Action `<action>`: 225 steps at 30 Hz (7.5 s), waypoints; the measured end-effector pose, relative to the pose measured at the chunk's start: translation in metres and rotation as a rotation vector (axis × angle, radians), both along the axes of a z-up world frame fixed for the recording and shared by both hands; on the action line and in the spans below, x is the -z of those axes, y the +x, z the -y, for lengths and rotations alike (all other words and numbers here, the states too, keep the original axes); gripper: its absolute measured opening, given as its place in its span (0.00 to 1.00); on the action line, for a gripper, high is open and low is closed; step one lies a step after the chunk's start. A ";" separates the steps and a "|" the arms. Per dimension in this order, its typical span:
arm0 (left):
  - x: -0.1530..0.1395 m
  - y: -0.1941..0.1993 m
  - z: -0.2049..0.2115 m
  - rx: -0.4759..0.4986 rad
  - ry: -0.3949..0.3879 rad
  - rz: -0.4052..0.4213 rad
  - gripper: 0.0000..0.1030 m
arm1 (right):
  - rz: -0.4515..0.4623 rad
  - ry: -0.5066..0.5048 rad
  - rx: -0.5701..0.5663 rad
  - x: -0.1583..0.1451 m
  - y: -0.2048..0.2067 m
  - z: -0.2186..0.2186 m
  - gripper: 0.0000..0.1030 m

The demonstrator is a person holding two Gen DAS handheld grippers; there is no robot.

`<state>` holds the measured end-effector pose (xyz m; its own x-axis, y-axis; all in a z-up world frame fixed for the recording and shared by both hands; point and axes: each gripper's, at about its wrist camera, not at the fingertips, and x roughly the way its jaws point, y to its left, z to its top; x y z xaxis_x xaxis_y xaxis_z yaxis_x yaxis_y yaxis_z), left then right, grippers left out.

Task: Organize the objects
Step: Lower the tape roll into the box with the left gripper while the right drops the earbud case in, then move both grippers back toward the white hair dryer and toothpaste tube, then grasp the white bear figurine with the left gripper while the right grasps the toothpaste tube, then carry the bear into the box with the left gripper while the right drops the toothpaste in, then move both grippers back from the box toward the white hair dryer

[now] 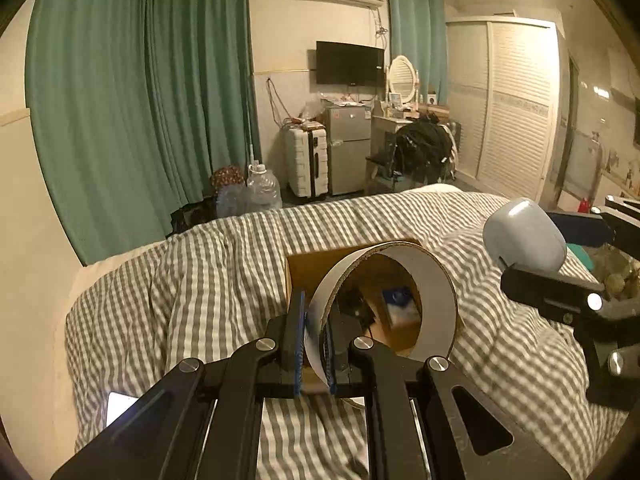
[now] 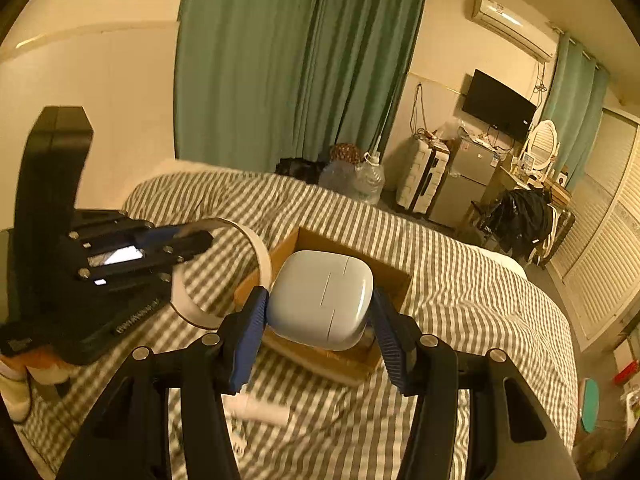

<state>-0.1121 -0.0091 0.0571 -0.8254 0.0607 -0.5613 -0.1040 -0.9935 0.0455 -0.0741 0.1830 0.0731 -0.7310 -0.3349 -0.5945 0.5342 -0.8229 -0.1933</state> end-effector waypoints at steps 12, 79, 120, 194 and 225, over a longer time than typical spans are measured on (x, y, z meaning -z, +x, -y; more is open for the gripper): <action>0.046 -0.105 -0.016 0.020 -0.036 0.078 0.08 | 0.059 -0.049 0.027 0.023 -0.110 0.016 0.51; 0.066 0.115 0.024 -0.096 0.017 0.129 0.98 | 0.026 0.053 0.062 0.034 0.086 -0.012 0.72; 0.187 0.108 -0.051 0.075 -0.017 0.394 0.98 | 0.349 0.078 0.077 0.179 0.075 -0.037 0.20; 0.117 -0.149 -0.034 0.051 -0.013 0.180 0.49 | 0.144 -0.046 0.079 0.108 -0.171 -0.011 0.20; 0.000 -0.029 -0.003 0.002 0.012 0.058 0.91 | -0.024 -0.118 0.130 0.009 -0.074 -0.040 0.60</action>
